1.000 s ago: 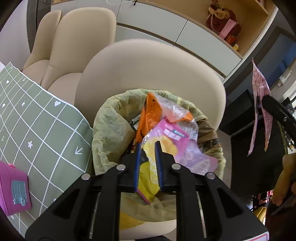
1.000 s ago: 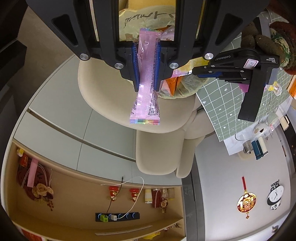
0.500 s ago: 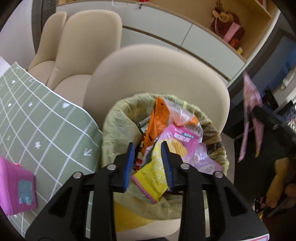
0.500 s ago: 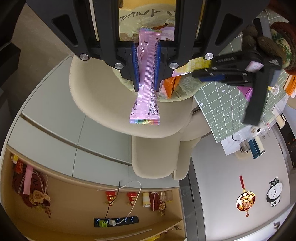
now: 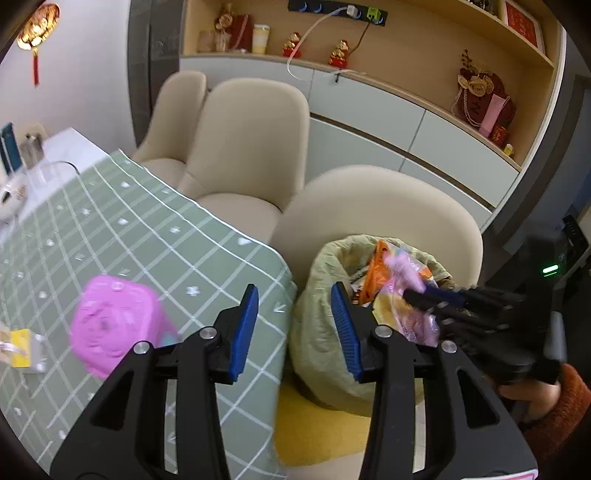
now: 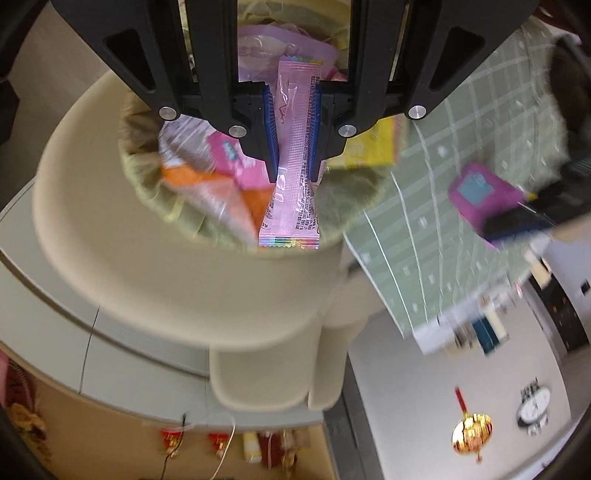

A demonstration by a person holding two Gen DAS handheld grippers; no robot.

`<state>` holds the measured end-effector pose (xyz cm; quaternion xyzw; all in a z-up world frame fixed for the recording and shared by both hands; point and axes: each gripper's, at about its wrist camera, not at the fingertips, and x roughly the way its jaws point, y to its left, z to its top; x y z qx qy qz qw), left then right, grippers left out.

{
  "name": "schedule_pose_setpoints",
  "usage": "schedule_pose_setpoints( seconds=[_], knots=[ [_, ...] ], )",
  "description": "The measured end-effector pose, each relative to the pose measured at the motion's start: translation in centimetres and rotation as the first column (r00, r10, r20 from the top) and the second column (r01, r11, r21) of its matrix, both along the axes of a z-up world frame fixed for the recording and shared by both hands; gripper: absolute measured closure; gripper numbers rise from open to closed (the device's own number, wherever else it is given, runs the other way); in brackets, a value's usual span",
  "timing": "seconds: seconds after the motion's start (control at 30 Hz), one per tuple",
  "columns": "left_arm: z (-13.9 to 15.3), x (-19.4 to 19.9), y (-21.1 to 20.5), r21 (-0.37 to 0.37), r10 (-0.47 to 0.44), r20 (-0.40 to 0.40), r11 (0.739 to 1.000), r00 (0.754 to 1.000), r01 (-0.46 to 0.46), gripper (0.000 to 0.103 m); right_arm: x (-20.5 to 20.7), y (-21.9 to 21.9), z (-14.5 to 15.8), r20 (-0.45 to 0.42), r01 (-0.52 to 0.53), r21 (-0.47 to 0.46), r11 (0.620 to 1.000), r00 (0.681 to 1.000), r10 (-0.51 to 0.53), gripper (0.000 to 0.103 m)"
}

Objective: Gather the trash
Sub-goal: 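Lower the chip bag and pink stick packet into the bag and open both tools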

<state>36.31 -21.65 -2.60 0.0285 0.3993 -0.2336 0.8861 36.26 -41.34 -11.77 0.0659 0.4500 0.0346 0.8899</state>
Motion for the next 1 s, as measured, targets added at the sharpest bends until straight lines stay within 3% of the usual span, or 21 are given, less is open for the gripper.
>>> schedule_pose_setpoints(
  seconds=[0.17,0.37,0.73,1.0],
  knots=[
    [1.0,-1.4,1.5,-0.008,0.009,0.026,1.000,1.000,-0.009,0.060,0.6,-0.8,-3.1,-0.098,0.027,-0.038,0.999,0.995,-0.030,0.087],
    [0.6,-3.0,3.5,-0.024,0.045,0.041,0.999,0.998,-0.044,0.059,1.1,-1.0,-4.6,-0.140,0.034,-0.033,0.999,0.989,-0.038,0.087],
    [-2.1,-4.8,6.7,-0.010,0.163,-0.018,0.986,0.986,-0.164,0.057,1.2,-0.5,-5.1,-0.150,-0.053,-0.020,0.998,0.987,0.049,0.083],
    [-2.6,-4.4,5.5,0.008,0.204,-0.022,0.979,0.979,-0.204,0.056,0.9,-0.8,-5.6,-0.166,-0.065,0.007,0.998,0.984,0.065,0.077]
  ],
)
